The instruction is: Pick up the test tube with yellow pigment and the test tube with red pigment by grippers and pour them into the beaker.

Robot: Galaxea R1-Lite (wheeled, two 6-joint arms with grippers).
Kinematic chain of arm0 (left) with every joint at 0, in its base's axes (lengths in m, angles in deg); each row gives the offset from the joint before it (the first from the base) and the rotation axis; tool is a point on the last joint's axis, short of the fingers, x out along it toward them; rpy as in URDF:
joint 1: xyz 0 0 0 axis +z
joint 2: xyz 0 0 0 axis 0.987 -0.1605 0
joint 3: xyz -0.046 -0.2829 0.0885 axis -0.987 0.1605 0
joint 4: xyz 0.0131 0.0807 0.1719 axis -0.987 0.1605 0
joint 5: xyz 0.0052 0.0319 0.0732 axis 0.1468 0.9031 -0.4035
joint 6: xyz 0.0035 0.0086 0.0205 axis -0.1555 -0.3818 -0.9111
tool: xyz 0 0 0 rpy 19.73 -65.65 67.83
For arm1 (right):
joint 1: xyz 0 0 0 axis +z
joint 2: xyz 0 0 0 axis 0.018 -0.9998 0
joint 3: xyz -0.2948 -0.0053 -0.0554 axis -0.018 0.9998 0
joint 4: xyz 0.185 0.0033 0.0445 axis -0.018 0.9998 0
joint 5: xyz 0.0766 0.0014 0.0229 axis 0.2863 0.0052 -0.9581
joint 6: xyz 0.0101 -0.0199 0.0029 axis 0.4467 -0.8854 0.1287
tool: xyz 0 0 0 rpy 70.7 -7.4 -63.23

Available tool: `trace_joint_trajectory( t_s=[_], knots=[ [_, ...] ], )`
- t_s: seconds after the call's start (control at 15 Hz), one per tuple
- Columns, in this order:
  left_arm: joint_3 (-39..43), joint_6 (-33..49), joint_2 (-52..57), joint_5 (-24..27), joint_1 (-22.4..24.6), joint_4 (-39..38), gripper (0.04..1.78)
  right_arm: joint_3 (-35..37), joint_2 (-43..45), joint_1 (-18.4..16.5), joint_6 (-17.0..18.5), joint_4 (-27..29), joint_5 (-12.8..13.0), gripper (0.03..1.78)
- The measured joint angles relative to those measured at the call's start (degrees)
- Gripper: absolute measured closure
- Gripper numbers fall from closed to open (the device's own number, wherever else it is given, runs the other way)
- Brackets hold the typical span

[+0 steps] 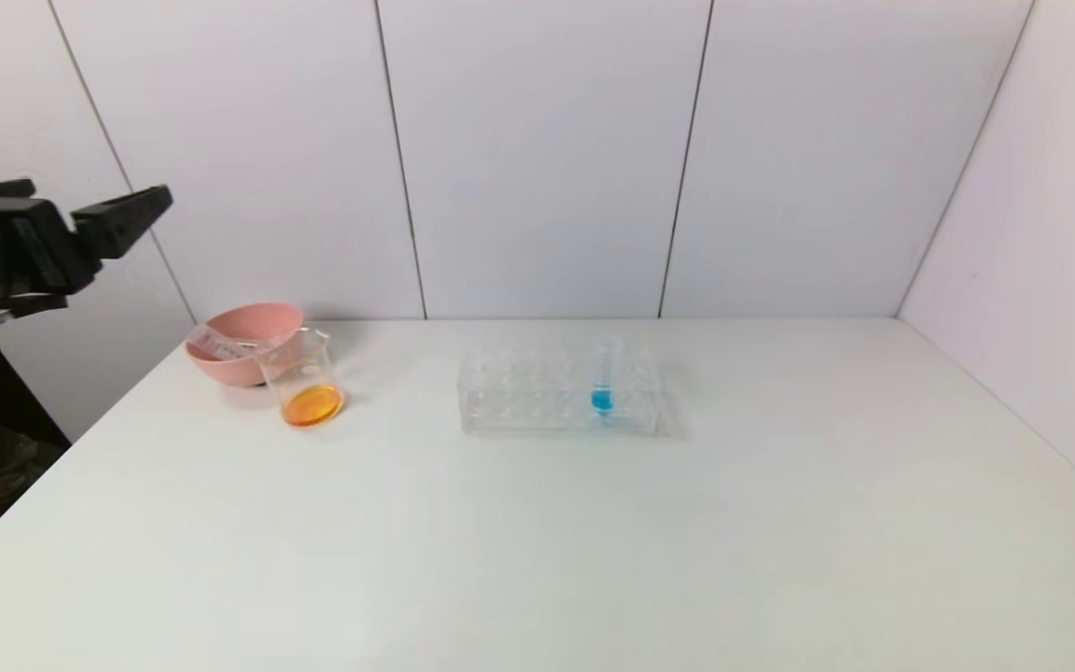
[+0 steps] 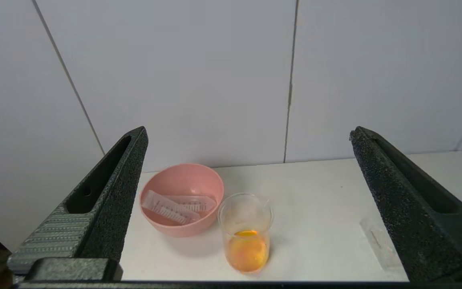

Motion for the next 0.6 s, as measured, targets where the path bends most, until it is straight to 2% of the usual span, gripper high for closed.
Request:
trace_joint_trajectory(
  t_s=[0.6],
  knots=[
    [1.11,-1.02,41.16,5.28,0.0,33.85,0.06,0.0,0.0,0.0,0.02,0.02,0.0,0.1]
  ],
)
